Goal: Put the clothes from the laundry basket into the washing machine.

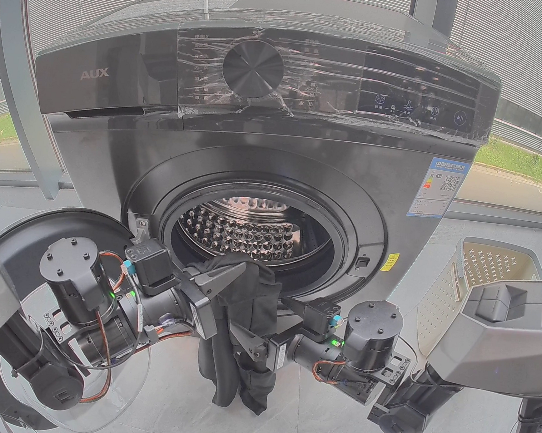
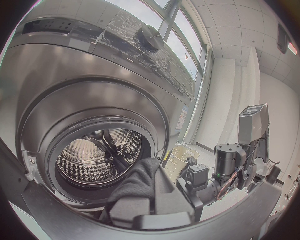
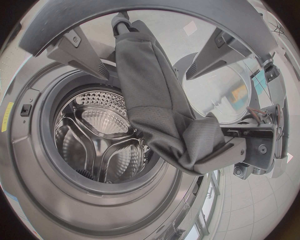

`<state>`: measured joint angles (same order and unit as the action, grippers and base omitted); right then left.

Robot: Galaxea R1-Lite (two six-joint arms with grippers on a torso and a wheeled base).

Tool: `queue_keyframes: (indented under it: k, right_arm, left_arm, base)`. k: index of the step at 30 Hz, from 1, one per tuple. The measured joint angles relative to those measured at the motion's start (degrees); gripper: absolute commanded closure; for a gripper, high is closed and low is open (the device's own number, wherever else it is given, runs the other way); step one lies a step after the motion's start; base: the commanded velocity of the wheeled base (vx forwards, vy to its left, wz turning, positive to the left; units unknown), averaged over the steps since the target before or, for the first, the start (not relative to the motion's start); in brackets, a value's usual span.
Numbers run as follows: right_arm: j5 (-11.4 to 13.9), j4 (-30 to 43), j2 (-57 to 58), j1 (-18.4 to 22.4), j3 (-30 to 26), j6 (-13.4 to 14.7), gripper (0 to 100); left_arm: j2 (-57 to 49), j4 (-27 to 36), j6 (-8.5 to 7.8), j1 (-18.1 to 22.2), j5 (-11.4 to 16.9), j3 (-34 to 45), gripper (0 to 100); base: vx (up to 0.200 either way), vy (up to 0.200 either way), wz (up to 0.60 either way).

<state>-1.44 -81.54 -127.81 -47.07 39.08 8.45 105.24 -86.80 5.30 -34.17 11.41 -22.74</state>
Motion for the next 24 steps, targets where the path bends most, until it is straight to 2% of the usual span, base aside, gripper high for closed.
queue_keyframes:
  k: [6, 7, 19, 20, 24]
  right_arm:
    - [-0.2, -0.3, -2.6, 0.6, 3.0, 0.0, 0]
    - [-0.3, -0.3, -2.9, 0.7, 3.3, 0.0, 100]
    - [-0.4, -2.0, -3.9, 0.2, 4.1, 0.0, 100]
    - [-0.4, -2.2, -3.9, 0.1, 4.0, 0.0, 100]
    - [-0.4, -2.7, -3.5, -0.3, 3.2, 0.0, 100]
  left_arm:
    - [-0.3, 0.0, 0.09, -0.3, 0.1, 0.3, 100]
    - [-0.4, -0.1, 0.09, -0.4, 0.1, 0.3, 100]
    - [-0.6, -0.1, 0.06, -0.7, 0.3, 0.7, 100]
    - [-0.6, -0.1, 0.05, -0.6, 0.3, 0.7, 0]
    - [-0.2, -0.1, 0.06, -0.2, 0.3, 0.8, 0]
  base:
    - [0.000, 0.000, 0.00]
    - [0.000, 0.000, 0.00]
    - [0.000, 0.000, 0.00]
    - [0.000, 0.000, 0.00]
    - [0.000, 0.000, 0.00]
